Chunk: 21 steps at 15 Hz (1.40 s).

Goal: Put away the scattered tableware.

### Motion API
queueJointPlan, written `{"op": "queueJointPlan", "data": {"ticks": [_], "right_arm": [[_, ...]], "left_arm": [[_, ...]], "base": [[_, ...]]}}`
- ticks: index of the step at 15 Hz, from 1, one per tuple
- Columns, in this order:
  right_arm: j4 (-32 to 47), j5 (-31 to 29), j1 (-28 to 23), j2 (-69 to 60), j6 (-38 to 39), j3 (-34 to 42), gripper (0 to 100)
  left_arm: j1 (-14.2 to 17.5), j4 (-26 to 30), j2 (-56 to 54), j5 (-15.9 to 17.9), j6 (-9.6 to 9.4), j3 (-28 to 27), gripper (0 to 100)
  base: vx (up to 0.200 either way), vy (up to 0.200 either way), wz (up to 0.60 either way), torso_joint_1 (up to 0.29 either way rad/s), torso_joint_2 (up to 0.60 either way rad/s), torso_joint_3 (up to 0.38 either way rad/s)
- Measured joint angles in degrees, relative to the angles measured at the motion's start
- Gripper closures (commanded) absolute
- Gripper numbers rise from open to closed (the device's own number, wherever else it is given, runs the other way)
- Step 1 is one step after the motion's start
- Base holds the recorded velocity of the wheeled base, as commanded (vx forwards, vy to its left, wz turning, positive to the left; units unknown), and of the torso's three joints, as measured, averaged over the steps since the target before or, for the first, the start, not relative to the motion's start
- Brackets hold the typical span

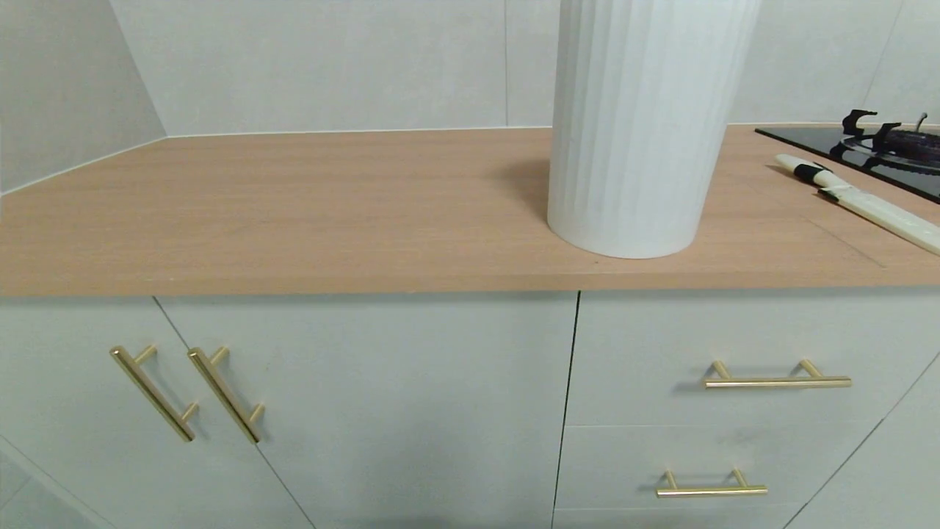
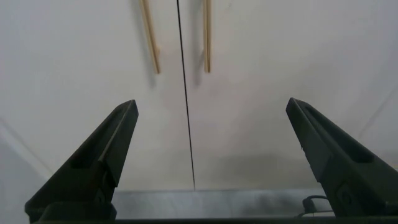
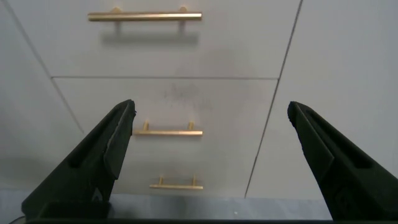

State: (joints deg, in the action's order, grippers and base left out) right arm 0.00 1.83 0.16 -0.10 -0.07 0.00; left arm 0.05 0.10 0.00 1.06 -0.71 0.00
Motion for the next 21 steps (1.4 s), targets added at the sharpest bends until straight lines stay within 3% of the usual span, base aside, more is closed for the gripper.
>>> {"op": "queueJointPlan", "data": {"ticks": [6,15,21], "right_arm": [[0.0,0.0,0.0,0.0,0.0,0.0,0],[0.0,0.0,0.0,0.0,0.0,0.0,0],[0.0,0.0,-0.1,0.0,0.0,0.0,0]], "left_arm": [[0.0,0.0,0.0,0.0,0.00,0.0,0],[0.0,0.0,0.0,0.0,0.11,0.0,0],[0.0,0.0,0.0,0.0,0.11,0.0,0]], "base": [[0.000,0.000,0.00,0.000,0.00,0.000],[0.000,-0.200,0.00,0.002,0.00,0.004],[0.000,0.000,0.00,0.000,0.00,0.000]]}}
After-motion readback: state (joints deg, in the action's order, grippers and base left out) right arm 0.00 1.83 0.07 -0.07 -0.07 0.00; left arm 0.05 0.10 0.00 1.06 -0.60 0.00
